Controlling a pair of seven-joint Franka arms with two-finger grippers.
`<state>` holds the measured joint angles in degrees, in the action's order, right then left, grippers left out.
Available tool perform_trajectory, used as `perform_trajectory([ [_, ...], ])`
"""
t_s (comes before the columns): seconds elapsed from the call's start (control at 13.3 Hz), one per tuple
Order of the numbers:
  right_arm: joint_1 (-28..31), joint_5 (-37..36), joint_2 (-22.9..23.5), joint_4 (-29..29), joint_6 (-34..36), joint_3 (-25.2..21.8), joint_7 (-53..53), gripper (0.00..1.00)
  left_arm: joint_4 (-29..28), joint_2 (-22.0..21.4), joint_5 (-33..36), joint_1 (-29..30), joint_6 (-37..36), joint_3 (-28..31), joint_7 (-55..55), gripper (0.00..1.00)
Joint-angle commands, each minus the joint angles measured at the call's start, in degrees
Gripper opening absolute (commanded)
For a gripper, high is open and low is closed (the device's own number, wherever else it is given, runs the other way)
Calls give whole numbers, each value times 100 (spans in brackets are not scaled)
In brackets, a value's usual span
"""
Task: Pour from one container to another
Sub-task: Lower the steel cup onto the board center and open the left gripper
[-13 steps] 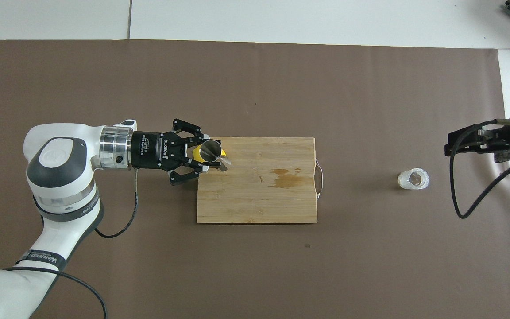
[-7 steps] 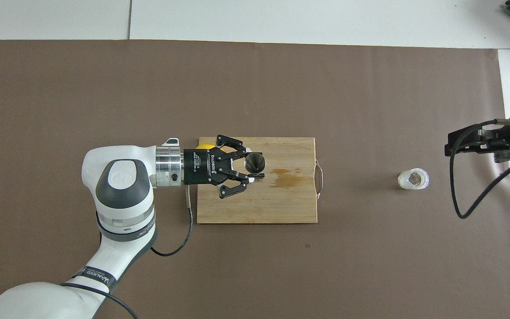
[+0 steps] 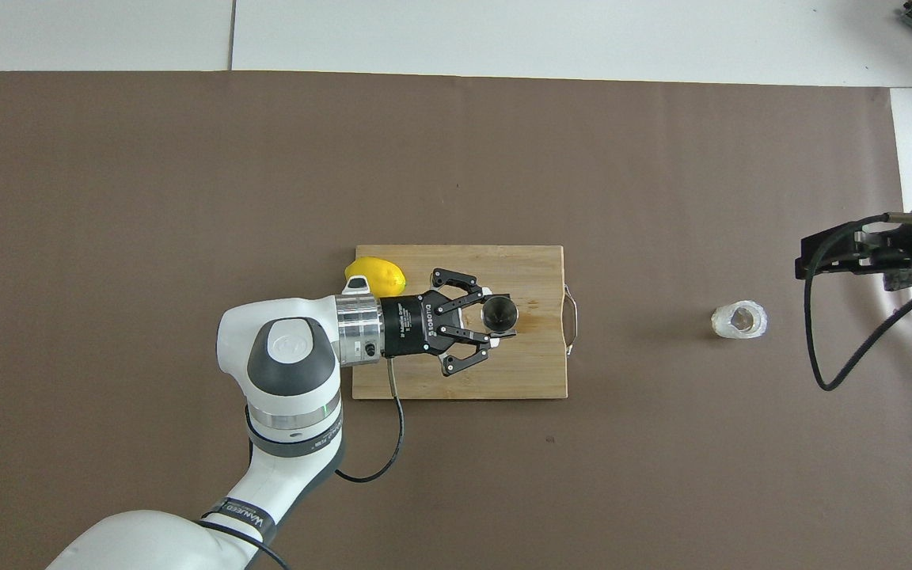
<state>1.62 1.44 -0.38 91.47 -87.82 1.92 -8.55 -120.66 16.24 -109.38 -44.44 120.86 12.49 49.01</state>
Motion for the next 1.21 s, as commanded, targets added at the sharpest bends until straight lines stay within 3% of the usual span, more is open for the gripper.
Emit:
perform_trajectory([
  [0.0, 57, 23, -111, 117, -34, 63, -94, 100, -37, 10, -180, -30, 104, 17, -199, 0],
  [0.38, 57, 23, -112, 117, -34, 63, -94, 100, 7, 344, -637, -38, 166, -150, -497, 0],
  [0.75, 57, 23, -112, 117, -34, 63, -94, 100, 33, 362, -707, -30, 192, -159, -498, 0],
  [0.83, 57, 23, -112, 117, -34, 63, -94, 100, 33, 362, -699, -30, 201, -159, -498, 23],
  [0.91, 57, 23, -112, 117, -34, 63, -94, 100, 33, 362, -699, -30, 210, -159, -498, 99],
  [1.13, 57, 23, -112, 117, -34, 63, -94, 100, 94, 353, -637, -21, 201, -159, -726, 100],
])
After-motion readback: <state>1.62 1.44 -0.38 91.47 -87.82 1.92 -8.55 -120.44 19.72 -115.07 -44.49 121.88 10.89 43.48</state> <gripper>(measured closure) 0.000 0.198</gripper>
